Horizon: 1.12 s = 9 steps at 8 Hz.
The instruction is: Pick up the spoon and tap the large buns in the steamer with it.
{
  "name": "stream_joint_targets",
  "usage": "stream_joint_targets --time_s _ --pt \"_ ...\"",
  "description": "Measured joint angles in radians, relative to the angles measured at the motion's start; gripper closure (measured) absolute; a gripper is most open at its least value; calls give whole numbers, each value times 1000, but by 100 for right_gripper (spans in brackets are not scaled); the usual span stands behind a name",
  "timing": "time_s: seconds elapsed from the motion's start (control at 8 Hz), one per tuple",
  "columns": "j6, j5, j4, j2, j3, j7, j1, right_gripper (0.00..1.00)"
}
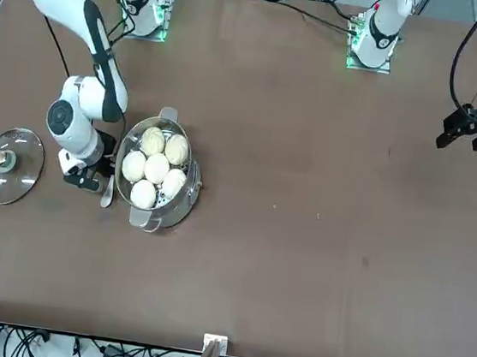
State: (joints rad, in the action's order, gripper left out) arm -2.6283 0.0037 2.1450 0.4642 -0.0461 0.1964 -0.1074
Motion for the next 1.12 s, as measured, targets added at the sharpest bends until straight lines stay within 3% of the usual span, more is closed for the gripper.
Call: stream_joint_targets --time_s 1.12 --pt "0 0 -12 3 0 0 -1 44"
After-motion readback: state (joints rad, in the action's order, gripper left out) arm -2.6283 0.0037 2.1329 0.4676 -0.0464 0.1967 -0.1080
